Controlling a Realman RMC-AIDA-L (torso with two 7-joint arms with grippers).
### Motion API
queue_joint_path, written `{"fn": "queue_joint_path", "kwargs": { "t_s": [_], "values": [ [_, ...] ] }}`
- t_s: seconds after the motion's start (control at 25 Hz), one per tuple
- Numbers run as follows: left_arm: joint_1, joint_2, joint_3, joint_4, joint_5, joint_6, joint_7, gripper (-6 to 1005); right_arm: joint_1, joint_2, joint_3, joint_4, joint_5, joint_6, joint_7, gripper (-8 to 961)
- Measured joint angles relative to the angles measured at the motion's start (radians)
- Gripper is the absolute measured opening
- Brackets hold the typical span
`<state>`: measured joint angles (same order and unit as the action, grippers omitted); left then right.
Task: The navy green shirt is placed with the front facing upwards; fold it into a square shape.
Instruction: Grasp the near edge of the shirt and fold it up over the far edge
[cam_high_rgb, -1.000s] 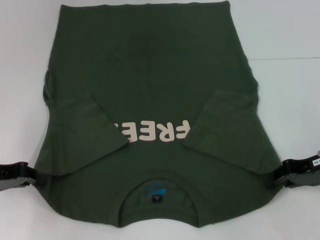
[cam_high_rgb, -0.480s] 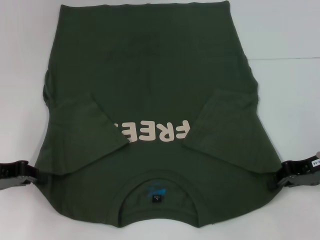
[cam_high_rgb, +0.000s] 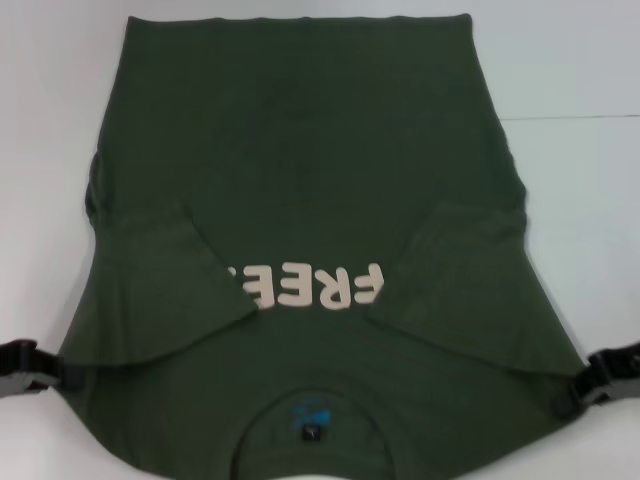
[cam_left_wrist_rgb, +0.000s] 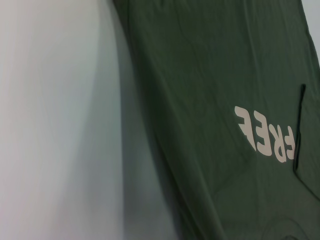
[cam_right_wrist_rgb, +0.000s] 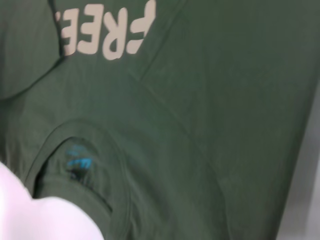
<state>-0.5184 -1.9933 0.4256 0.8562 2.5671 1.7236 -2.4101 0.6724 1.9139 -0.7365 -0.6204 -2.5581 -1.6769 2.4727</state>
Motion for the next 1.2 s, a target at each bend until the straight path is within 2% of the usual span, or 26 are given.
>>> {"fn": "queue_joint_path", "kwargs": {
  "t_s": [0.16,0.32,0.44,0.6,0.84,1.2],
  "values": [
    [0.025,0.012,-0.022,0.006,0.015,0.067,0.003,35,-0.014,-0.027,0.0,0.003,-0.002,-0.086,-0.036,41],
    [0.044,0.014,-0.068,0.008,0.069,0.155,0.029,35,-0.023,-0.034,-0.001,0.007,-0.016,-0.164,-0.077,41],
    [0.058,0.015,-0.1,0.014,0.099,0.229,0.051,35,-0.023,-0.025,-0.002,0.008,-0.05,-0.196,-0.104,41],
    [0.075,0.016,-0.108,0.026,0.133,0.288,0.062,35,-0.022,0.0,-0.037,0.009,-0.08,-0.236,-0.143,41],
    [0.089,0.01,-0.104,0.028,0.188,0.331,0.085,35,-0.025,0.009,-0.074,0.009,-0.08,-0.263,-0.163,42],
    [0.112,0.004,-0.094,0.032,0.221,0.349,0.094,35,-0.034,0.01,-0.076,0.01,-0.08,-0.289,-0.174,42]
  ]
}}
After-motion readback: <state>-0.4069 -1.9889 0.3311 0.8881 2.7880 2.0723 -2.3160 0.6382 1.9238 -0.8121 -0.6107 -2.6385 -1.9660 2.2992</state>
